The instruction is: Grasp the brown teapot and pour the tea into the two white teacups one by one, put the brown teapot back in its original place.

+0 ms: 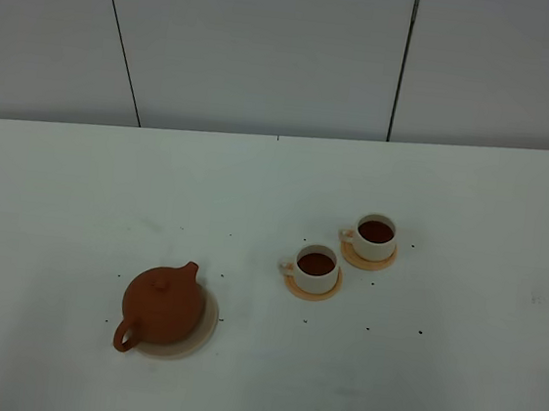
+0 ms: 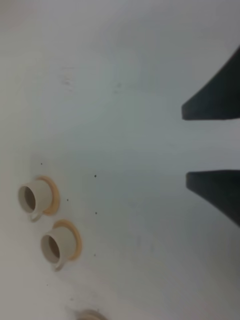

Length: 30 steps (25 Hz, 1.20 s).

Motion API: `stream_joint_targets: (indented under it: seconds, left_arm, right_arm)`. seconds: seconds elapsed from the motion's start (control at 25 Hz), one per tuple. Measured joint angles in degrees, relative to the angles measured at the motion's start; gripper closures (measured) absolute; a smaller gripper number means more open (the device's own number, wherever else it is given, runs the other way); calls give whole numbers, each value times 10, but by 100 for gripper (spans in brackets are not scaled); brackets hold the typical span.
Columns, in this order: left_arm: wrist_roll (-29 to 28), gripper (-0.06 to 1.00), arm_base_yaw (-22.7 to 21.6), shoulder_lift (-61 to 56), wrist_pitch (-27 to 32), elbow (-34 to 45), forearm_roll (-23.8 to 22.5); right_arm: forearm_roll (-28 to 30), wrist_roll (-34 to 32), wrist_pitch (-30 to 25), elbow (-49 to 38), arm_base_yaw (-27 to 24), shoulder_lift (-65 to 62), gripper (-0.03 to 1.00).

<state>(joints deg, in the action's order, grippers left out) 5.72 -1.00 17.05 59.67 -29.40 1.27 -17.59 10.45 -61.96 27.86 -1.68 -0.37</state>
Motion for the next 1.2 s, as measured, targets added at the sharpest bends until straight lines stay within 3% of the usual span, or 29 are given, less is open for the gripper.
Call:
stream_joint_targets:
  seconds: [0.56, 0.92, 1.2]
  left_arm:
    - [0, 52, 0, -165, 1, 5, 0]
    - [1, 52, -57, -174, 2, 5, 0]
    - [1, 52, -63, -174, 2, 5, 0]
  right_arm:
    - [0, 0, 0, 0, 0, 0, 72]
    - [-1, 0, 0, 0, 0, 0, 72]
    - [-1, 0, 0, 0, 0, 0, 72]
